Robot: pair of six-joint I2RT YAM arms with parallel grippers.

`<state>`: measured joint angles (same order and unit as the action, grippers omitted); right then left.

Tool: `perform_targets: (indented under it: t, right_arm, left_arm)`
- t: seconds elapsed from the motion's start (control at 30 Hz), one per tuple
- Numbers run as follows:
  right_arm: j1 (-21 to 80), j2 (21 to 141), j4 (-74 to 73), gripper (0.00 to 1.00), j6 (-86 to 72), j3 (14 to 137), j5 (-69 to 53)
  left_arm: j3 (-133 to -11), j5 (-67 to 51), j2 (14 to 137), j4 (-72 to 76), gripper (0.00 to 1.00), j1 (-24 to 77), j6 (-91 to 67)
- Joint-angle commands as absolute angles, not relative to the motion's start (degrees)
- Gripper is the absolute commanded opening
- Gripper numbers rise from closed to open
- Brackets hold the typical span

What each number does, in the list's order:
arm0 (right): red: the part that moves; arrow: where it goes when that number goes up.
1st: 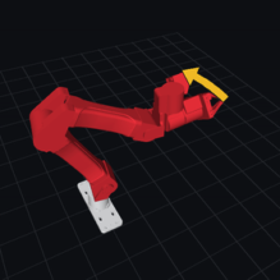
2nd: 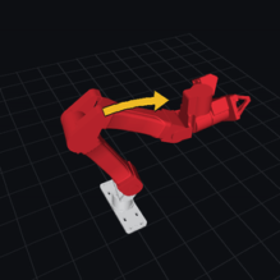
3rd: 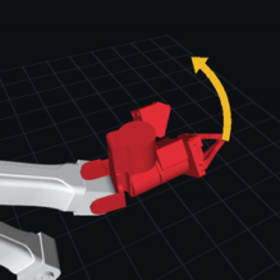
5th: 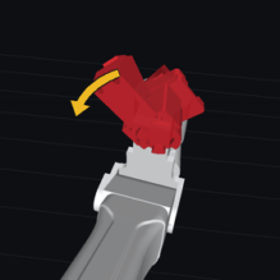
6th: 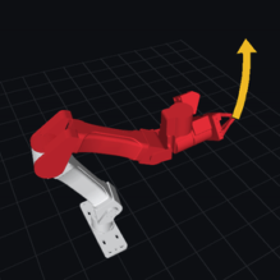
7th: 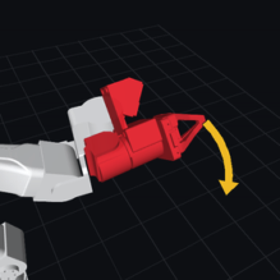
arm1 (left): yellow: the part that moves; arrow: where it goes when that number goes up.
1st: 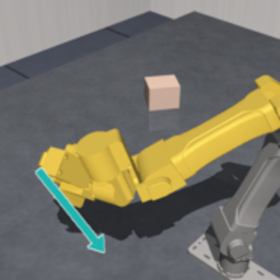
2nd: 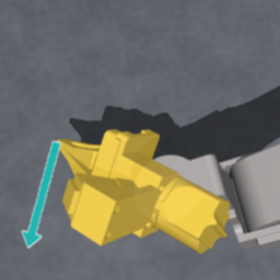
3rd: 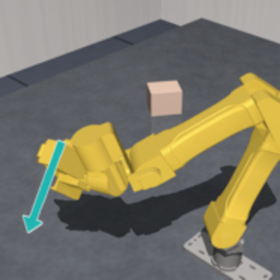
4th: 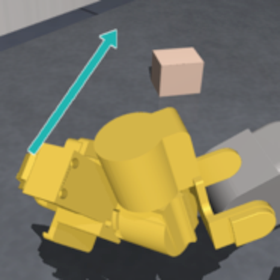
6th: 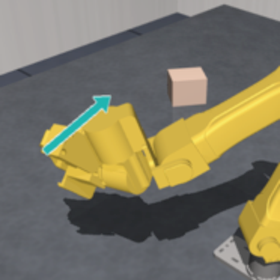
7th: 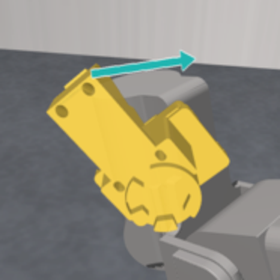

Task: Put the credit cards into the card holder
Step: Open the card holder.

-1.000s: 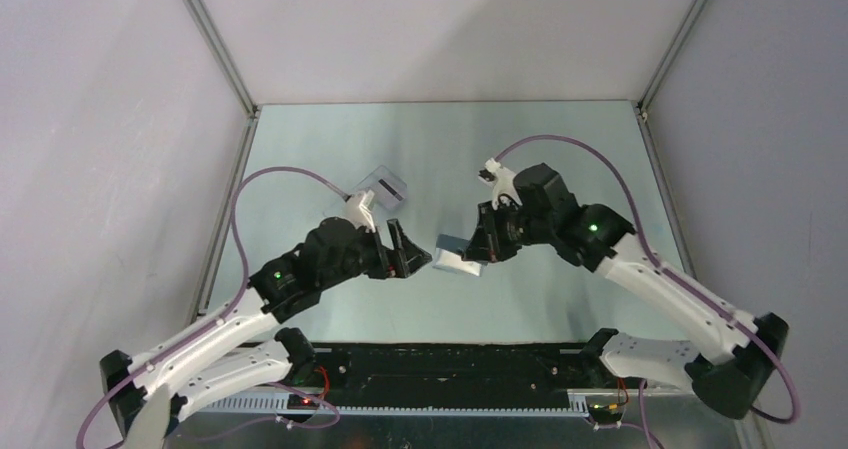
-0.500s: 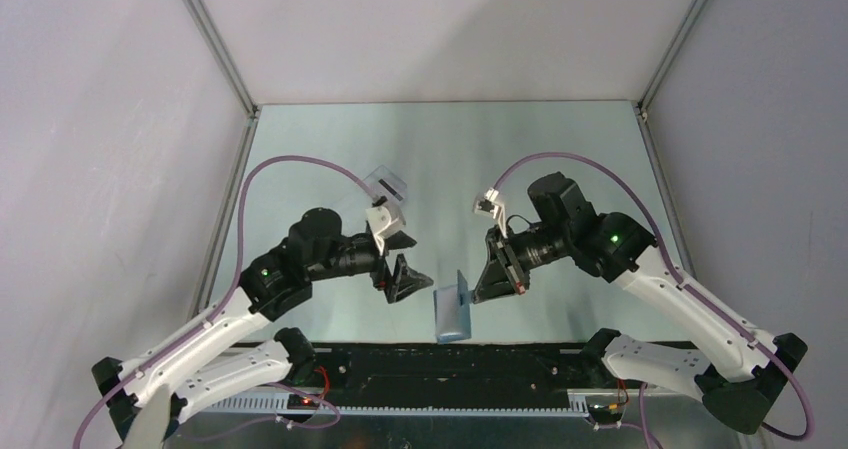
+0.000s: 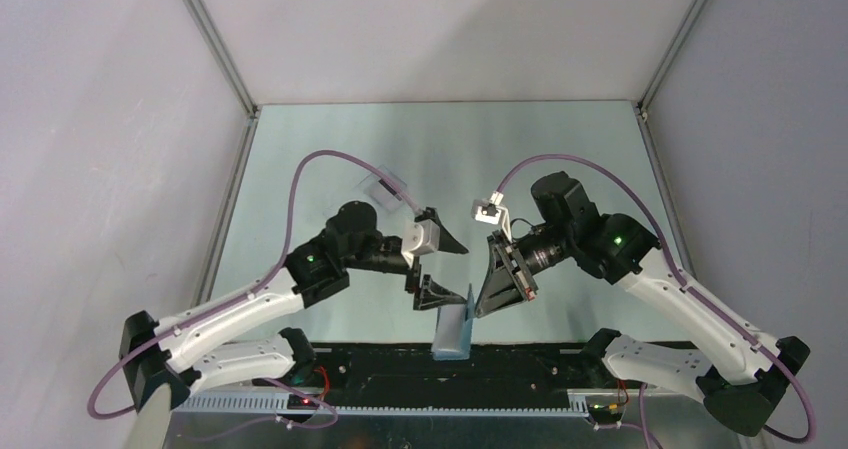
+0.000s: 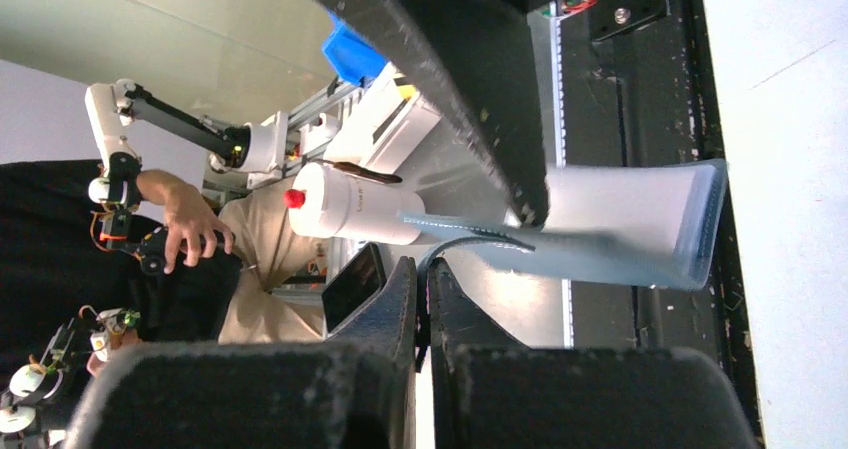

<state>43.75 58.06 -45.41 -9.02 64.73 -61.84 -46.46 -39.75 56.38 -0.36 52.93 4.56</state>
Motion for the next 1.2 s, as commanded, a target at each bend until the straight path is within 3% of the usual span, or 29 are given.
perform_targets:
  t: [0.0,0.27,0.53,0.73,0.97,1.17]
  right_arm:
    - [43.4,57.0,-41.9,0.00,-10.8,66.7,-65.5]
    - [41.1,56.5,-40.9,0.00,-11.1,66.7,-68.7]
    - [39.7,57.7,-43.3,0.00,-9.1,66.7,-70.6]
    - [39.6,59.1,-42.8,0.00,-9.0,66.7,-72.4]
    - [38.1,58.5,-42.4,0.00,-9.1,66.7,-72.4]
    - [35.5,57.8,-42.1,0.00,-9.2,66.8,-74.3]
  left_arm:
    - [-48.4,-42.9,58.6,9.1,0.97,56.9,6.2]
    - [-47.6,-48.0,59.7,9.5,0.95,59.2,4.7]
    - [-42.8,-41.6,52.8,10.0,0.95,59.2,4.3]
    - [-42.3,-43.1,52.3,10.9,0.93,59.5,3.3]
    - [-42.9,-45.2,54.2,10.9,0.77,59.7,2.6]
    - [-43.0,-45.8,55.2,10.8,0.71,60.2,1.9]
